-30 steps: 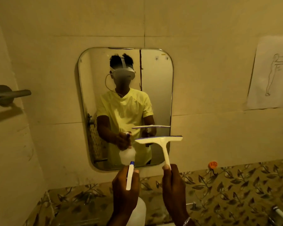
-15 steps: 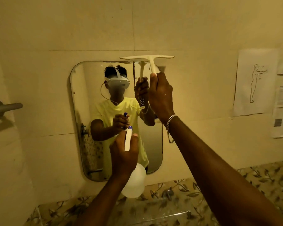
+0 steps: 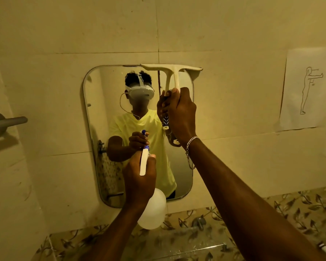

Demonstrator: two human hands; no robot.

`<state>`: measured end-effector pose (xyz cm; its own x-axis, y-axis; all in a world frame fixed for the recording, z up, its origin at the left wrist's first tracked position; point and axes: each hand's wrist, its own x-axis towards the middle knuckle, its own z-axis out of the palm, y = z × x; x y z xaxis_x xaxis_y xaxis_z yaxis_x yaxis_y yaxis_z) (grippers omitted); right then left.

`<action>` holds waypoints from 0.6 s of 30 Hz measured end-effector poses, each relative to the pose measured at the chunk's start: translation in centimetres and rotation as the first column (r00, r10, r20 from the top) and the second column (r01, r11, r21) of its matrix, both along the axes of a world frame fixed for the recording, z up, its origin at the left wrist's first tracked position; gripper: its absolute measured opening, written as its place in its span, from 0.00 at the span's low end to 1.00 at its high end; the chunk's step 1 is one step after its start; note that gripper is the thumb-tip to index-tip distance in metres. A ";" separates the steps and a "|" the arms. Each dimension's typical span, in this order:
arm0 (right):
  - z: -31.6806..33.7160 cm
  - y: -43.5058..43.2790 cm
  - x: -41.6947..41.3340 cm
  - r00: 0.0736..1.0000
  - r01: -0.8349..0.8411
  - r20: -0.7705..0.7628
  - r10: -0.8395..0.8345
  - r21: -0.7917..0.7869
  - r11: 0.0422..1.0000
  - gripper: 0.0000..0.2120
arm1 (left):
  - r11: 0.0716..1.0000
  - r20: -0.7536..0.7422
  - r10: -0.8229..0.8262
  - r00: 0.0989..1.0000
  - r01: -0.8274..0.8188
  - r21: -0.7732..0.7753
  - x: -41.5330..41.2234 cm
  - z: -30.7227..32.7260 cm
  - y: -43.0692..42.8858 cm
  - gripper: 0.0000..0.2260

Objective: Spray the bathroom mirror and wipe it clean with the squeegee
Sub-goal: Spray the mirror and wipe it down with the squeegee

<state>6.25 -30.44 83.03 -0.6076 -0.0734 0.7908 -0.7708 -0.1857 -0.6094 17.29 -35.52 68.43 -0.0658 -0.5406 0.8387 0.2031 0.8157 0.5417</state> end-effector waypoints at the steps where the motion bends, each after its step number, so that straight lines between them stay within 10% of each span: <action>1: -0.2 -0.2 0.0 1.000 0.002 -0.002 -0.002 -0.008 1.000 0.15 | 1.000 0.006 0.002 1.000 -0.002 0.005 0.1 -0.1 -0.1 0.04; 18: -4.8 -0.4 -0.8 1.000 0.017 0.013 -0.017 0.014 1.000 0.13 | 1.000 0.050 -0.025 0.998 0.024 0.012 -0.9 -1.4 -0.5 0.11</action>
